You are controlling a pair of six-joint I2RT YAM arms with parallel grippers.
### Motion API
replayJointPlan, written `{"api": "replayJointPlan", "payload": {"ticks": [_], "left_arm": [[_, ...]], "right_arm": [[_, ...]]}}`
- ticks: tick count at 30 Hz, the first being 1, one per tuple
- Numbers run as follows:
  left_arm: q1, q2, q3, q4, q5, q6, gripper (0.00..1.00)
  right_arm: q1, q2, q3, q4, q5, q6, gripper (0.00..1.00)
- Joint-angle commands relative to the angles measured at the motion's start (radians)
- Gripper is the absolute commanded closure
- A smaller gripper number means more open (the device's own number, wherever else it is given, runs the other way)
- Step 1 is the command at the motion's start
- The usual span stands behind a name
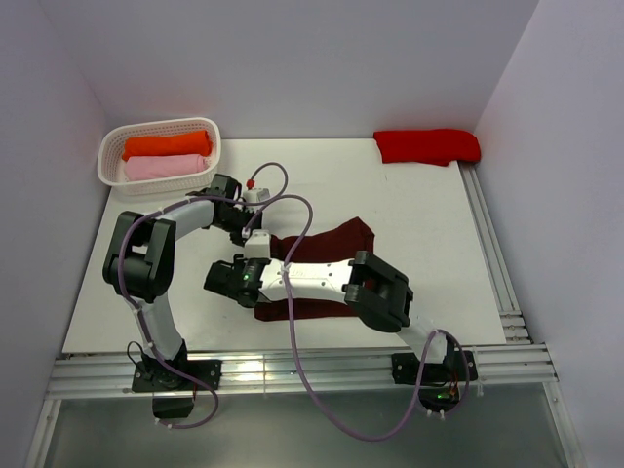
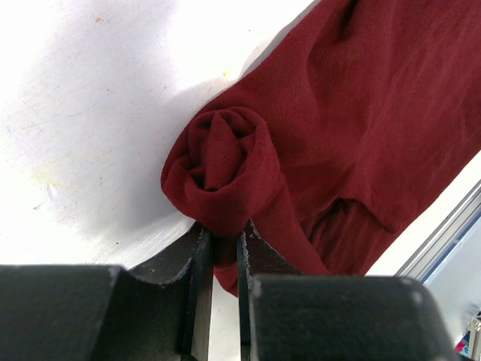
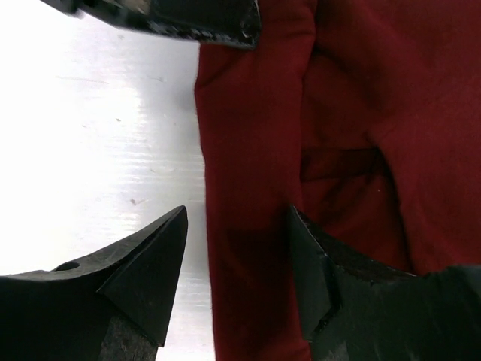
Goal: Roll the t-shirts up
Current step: Roll the tshirt
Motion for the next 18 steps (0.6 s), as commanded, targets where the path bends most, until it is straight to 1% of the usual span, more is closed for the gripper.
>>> {"api": "replayJointPlan", "payload": {"ticks": [1, 6, 9, 10, 11, 12, 13, 14, 16, 17, 18], "left_arm": [[-0.007, 0.006, 0.028, 0.002, -0.017, 0.009, 0.92], [-0.009, 0.010, 0.029, 0.002, -0.012, 0.011, 0.90], [-0.009, 0.010, 0.029, 0.002, -0.013, 0.009, 0.84], [-0.009, 0.009, 0.029, 0.004, -0.014, 0.011, 0.82], [-0.009, 0.009, 0.029, 0.004, -0.014, 0.012, 0.77], [-0.009, 0.007, 0.031, 0.004, -0.012, 0.011, 0.75], [-0.009, 0.007, 0.032, 0.002, -0.010, 0.014, 0.73], [-0.009, 0.001, 0.031, 0.007, -0.007, 0.015, 0.65], [-0.007, -0.005, 0.031, 0.004, 0.020, 0.023, 0.59], [-0.007, -0.016, 0.035, 0.002, 0.032, 0.037, 0.51], [-0.006, -0.024, 0.037, -0.001, 0.048, 0.044, 0.47]], "right_arm": [[0.001, 0.009, -0.036, -0.002, -0.002, 0.017, 0.37], [0.016, 0.012, -0.079, 0.009, -0.036, 0.034, 0.37], [0.021, 0.023, -0.092, 0.003, -0.053, 0.046, 0.39], [0.023, 0.026, -0.096, -0.001, -0.054, 0.050, 0.43], [0.024, 0.027, -0.099, -0.002, -0.062, 0.053, 0.45], [0.024, 0.026, -0.105, -0.002, -0.065, 0.057, 0.46], [0.024, 0.023, -0.116, 0.002, -0.065, 0.060, 0.51], [0.024, 0.018, -0.124, 0.012, -0.067, 0.062, 0.54], [0.023, 0.004, -0.157, 0.054, -0.082, 0.056, 0.62], [0.021, -0.015, -0.171, 0.076, -0.087, 0.047, 0.69], [0.018, -0.028, -0.190, 0.103, -0.096, 0.040, 0.73]]}}
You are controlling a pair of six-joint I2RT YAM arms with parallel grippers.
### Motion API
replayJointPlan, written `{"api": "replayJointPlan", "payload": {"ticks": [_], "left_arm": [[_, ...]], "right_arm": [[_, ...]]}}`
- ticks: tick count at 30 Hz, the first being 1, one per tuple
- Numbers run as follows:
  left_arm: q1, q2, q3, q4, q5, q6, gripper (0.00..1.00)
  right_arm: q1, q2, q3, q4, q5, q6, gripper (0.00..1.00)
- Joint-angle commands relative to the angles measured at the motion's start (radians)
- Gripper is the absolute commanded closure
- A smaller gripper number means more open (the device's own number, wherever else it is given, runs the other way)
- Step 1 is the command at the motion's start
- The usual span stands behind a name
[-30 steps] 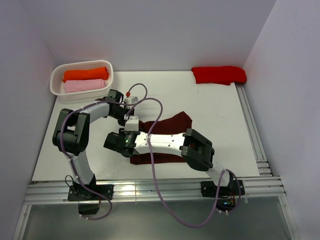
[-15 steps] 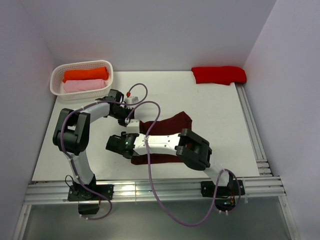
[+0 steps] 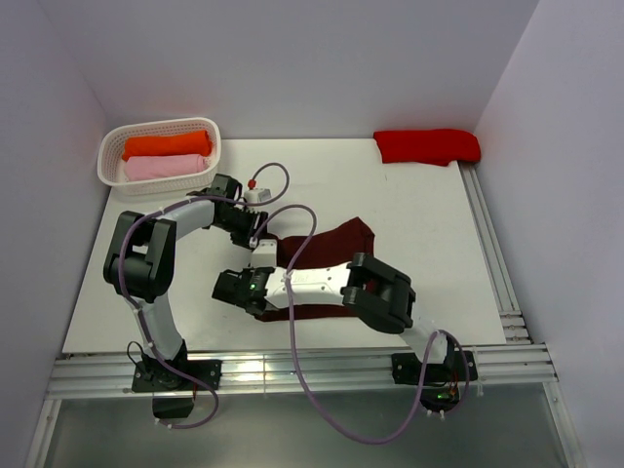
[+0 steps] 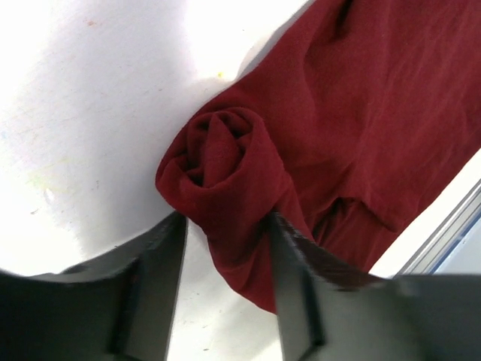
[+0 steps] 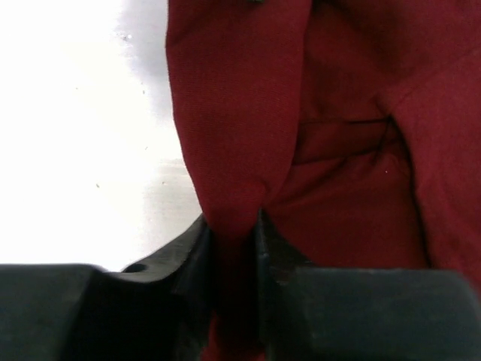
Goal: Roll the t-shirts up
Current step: Roll the tshirt
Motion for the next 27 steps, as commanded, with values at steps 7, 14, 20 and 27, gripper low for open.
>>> {"api": "replayJointPlan", "payload": {"ticks": [7, 14, 20, 27], "left_arm": [[0.065, -0.060, 0.082, -0.033, 0.194, 0.056, 0.33], [0.134, -0.042, 0.064, -0.046, 0.283, 0.076, 0.31], [0.148, -0.019, 0.023, -0.038, 0.316, 0.103, 0.30], [0.154, 0.022, -0.005, -0.011, 0.297, 0.093, 0.32]], "right_arm": [[-0.085, -0.276, -0.524, 0.704, -0.299, -0.053, 0.83], [-0.185, -0.316, -0.772, 1.222, -0.513, 0.001, 0.83], [-0.217, -0.235, -0.869, 1.615, -0.636, 0.091, 0.83], [-0.235, -0.114, -0.908, 1.916, -0.702, 0.169, 0.83]]}}
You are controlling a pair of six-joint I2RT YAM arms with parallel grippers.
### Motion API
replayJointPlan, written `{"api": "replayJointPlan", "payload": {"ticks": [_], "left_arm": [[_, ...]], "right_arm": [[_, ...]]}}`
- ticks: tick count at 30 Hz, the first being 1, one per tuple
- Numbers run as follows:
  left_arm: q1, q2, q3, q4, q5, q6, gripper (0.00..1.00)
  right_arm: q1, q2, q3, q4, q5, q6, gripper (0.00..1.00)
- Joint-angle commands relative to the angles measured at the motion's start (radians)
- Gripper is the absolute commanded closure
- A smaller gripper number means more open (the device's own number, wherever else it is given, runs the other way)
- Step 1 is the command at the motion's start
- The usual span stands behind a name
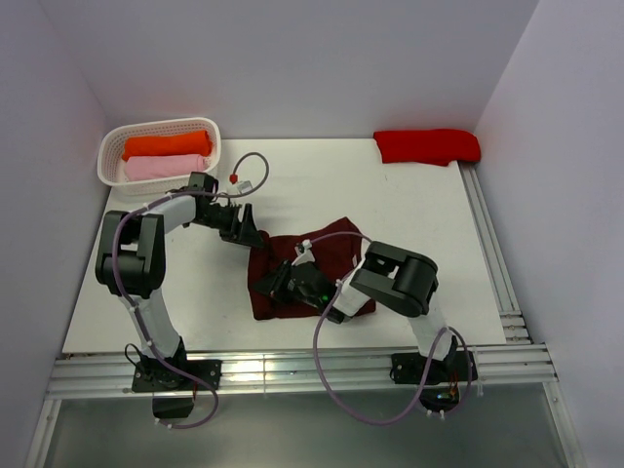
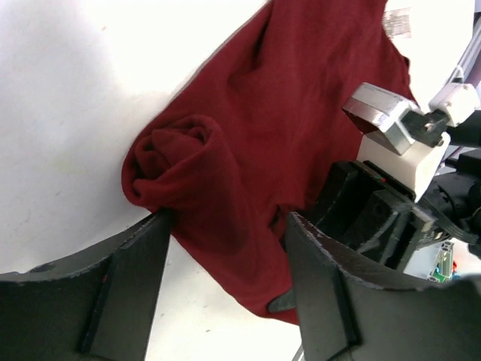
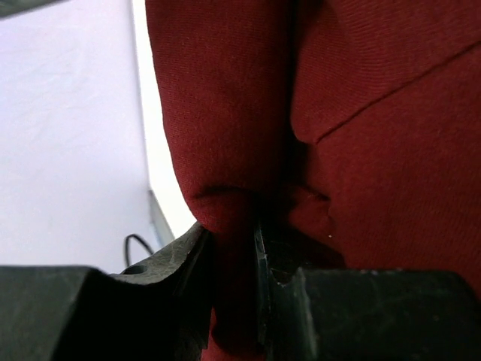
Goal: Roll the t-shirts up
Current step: Roll the tshirt
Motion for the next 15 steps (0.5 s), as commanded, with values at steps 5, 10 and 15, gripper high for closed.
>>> {"api": "replayJointPlan", "payload": {"ticks": [5, 10, 15], "left_arm": [[0.003, 0.031, -0.011, 0.037, -0.088, -0.016, 0.50], [-0.004, 0.022, -0.002, 0.028, -0.166, -0.039, 0.82], [-0.037, -0.006, -0.005, 0.025, -0.260, -0.047, 0.96]], "right_arm": [[0.003, -0.014, 0.021, 0.037, -0.032, 0.014, 0.79], [0.015, -0.093, 0.066, -0.239, 0.031, -0.025, 0.59], [0.029, -0.164, 0.075, -0.411, 0.084, -0.034, 0.42]]}}
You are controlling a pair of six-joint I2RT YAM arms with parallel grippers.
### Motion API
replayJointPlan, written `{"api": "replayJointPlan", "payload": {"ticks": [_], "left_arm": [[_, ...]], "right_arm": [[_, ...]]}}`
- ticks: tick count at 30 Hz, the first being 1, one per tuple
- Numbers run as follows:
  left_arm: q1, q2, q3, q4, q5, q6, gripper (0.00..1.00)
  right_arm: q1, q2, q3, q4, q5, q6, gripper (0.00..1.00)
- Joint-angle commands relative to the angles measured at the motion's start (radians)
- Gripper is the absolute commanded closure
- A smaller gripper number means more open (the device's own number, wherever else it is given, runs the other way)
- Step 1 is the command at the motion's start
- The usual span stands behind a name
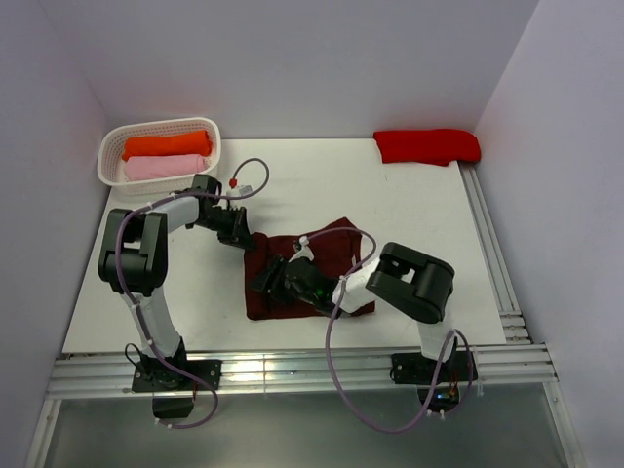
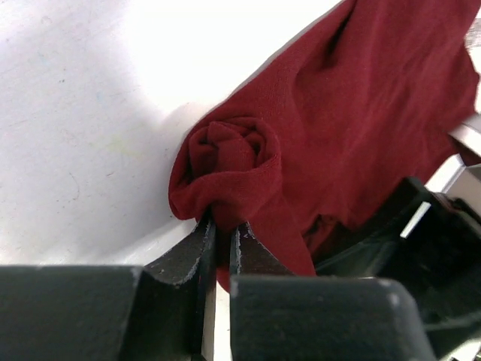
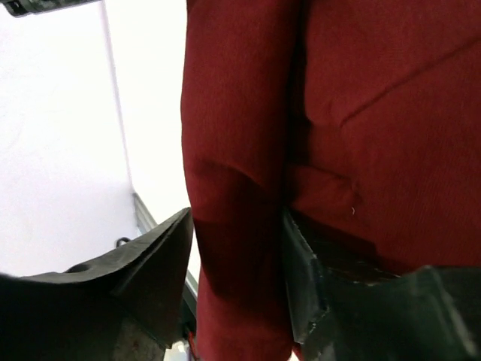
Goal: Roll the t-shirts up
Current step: Roll the tshirt
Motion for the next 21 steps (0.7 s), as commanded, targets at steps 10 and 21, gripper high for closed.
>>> {"api": "replayJointPlan", "payload": {"ticks": [10, 21], "left_arm": [[-0.067, -0.055, 0.014, 0.009, -0.155, -0.006, 0.97], [-0.080, -0.047, 0.017, 0.007, -0.169, -0.014, 0.97]], "right_arm": [[0.132, -0.086, 0.487, -1.166, 0.430, -0.070, 0.33], [0.183, 0.146, 0.909, -1.447, 0.584, -0.183, 0.44]]}}
